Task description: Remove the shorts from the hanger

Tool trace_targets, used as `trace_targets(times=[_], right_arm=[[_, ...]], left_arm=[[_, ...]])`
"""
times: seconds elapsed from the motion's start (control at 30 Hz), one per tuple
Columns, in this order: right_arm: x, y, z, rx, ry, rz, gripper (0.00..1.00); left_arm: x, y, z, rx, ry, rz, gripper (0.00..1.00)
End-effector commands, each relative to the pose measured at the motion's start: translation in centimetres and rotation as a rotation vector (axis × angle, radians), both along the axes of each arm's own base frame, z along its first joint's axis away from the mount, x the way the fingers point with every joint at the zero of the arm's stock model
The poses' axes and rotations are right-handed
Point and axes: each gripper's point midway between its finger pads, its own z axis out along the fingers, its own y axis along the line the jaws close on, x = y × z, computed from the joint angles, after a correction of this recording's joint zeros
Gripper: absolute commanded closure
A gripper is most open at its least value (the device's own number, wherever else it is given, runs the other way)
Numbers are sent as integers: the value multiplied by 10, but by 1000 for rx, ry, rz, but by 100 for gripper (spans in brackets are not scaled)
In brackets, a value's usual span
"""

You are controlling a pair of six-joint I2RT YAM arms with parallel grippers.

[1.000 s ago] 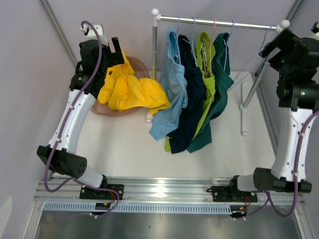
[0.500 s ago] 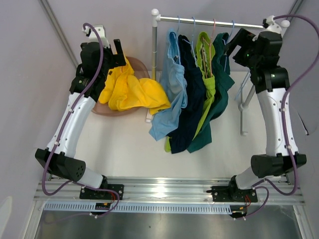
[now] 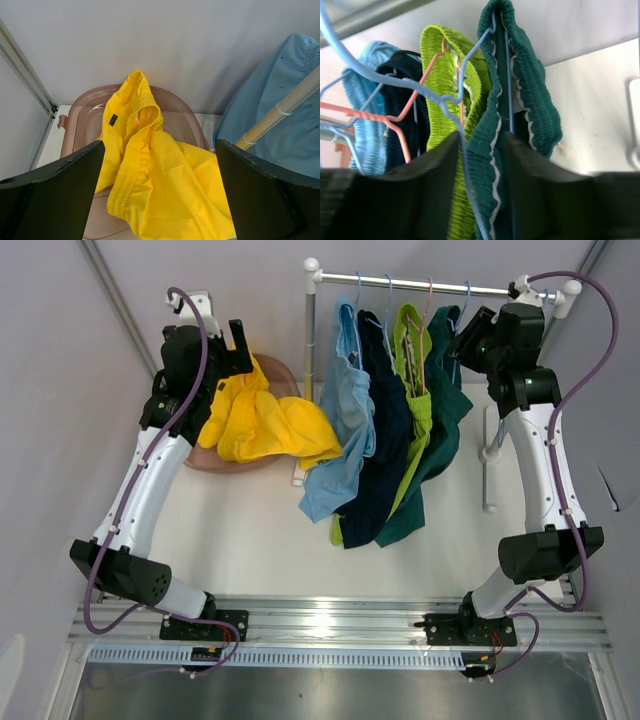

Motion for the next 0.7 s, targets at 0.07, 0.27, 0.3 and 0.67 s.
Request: trace_targets(times=[0.07,0.27,0.3,0.67], right_arm=[[11,1,-6,-8,-12,1,66],[12,3,-11,-9,1,10,93],[12,2,-10,-8,-2,7,100],[-33,-23,90,-30,-194,-52,100]], left_arm=[[-6,-4,18,-7,-57,-26,1],[-6,-12,17,-18,-49,-65,1],[-8,-16,24,-26,-61,-88,1],[-95,-157,64,10,-147,-612,1]])
